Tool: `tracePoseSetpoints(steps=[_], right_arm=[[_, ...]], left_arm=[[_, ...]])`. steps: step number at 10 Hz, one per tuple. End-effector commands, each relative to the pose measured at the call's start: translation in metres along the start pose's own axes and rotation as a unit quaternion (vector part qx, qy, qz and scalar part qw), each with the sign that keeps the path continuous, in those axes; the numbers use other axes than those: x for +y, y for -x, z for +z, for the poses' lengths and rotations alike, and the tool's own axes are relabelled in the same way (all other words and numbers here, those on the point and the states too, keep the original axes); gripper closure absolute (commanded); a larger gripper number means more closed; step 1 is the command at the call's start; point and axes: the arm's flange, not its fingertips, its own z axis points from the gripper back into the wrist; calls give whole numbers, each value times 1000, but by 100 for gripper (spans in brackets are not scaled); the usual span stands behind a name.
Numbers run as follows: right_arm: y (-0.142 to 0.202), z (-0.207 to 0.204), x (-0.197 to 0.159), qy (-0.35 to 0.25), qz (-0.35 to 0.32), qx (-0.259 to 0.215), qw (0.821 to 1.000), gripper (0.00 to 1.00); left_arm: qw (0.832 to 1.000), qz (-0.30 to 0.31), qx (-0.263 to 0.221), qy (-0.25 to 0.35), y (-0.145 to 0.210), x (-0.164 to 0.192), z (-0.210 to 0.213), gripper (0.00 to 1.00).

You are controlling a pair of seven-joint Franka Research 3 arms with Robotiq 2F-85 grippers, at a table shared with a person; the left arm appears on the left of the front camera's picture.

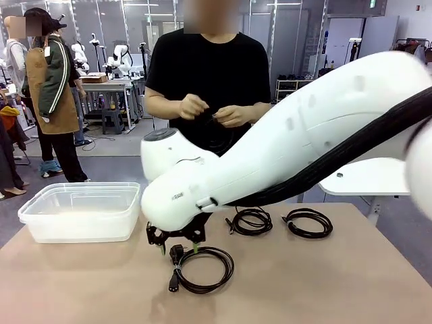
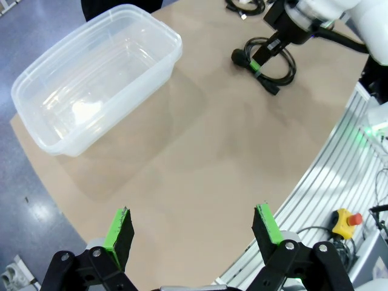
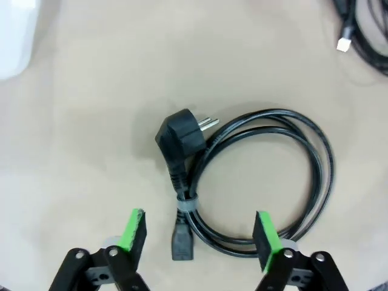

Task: Organize and store the cables.
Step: Place the Power Cable into the Organizing box.

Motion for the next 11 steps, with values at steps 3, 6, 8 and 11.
tracePoseSetpoints(steps=[3,6,8,11], right_arm=[[10,57,-118,-88,100,-8,991,0],[30,97,-205,-97,152,-30,983,0],[53,107,-256,-95,158,-50,982,0],[104,108,-325,-76,191,-66,976,0]], left_arm=[[1000,-3,30,-6,-9,-18,-3,0],[995,18,88,32,-52,-64,-26,0],[993,46,108,13,-79,-93,-59,0],[993,79,82,-8,-101,-138,-124,0]])
